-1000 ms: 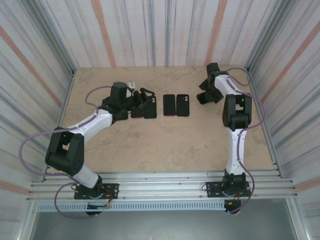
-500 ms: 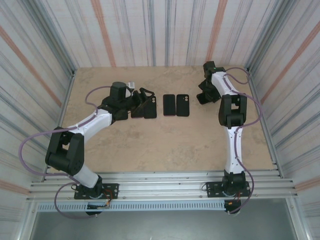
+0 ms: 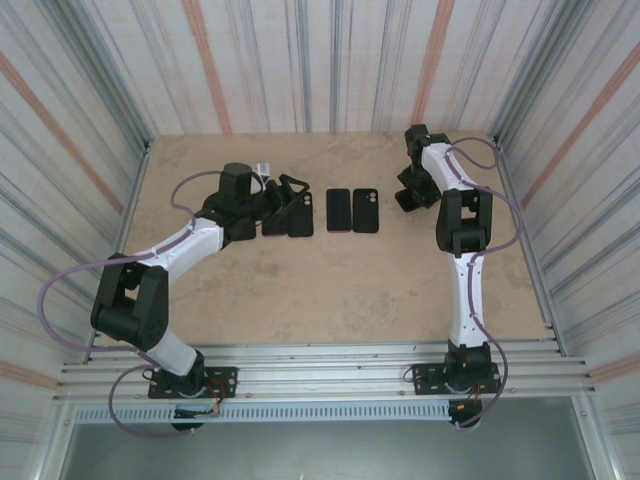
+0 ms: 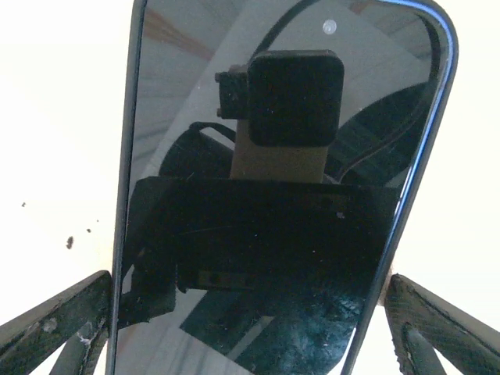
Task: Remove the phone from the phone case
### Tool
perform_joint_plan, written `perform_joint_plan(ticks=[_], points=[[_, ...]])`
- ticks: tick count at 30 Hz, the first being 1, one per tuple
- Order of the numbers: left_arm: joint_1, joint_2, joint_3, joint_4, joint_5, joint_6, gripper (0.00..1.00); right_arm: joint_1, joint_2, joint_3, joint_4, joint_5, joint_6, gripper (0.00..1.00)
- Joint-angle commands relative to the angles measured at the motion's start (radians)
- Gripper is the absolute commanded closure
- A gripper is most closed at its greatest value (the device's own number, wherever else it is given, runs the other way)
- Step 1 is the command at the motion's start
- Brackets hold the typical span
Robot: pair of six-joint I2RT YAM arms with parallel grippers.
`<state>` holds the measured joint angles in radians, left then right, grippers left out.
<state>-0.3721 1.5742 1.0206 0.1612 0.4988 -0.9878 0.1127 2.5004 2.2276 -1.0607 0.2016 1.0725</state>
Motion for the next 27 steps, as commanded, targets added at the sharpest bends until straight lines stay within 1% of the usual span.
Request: perform_joint_plan(ticks=[1, 4, 6, 9, 12, 15, 24, 27], points=[[0.010, -0.023, -0.006, 0.021, 0.015, 0.014, 0.10, -0.005, 0.033, -0.016, -0.086, -0.021, 0.024, 0.14], [0.010, -0.026, -0.013, 0.027, 0.017, 0.009, 0.10, -0.010, 0.010, -0.060, -0.051, -0.034, 0.003, 0.16], [0.011, -0.032, -0.020, 0.029, 0.018, 0.008, 0.10, -0.015, -0.001, -0.086, -0.033, -0.049, -0.016, 0.16], [0.011, -0.041, -0.024, 0.028, 0.012, 0.009, 0.10, -0.034, -0.022, -0.126, 0.005, -0.099, -0.052, 0.13], [0.013, -0.045, -0.022, 0.027, 0.014, 0.008, 0.10, -0.053, -0.036, -0.152, 0.014, -0.101, -0.060, 0.14], [0.013, -0.045, -0.019, 0.028, 0.016, 0.005, 0.10, -0.057, -0.059, -0.194, 0.046, -0.107, -0.069, 0.17], [0.013, -0.057, -0.019, 0.020, 0.016, -0.001, 0.11, -0.071, -0.089, -0.247, 0.110, -0.139, -0.137, 0.31], [0.013, -0.060, -0.015, 0.017, 0.015, -0.002, 0.11, -0.071, -0.115, -0.265, 0.119, -0.127, -0.173, 0.32]])
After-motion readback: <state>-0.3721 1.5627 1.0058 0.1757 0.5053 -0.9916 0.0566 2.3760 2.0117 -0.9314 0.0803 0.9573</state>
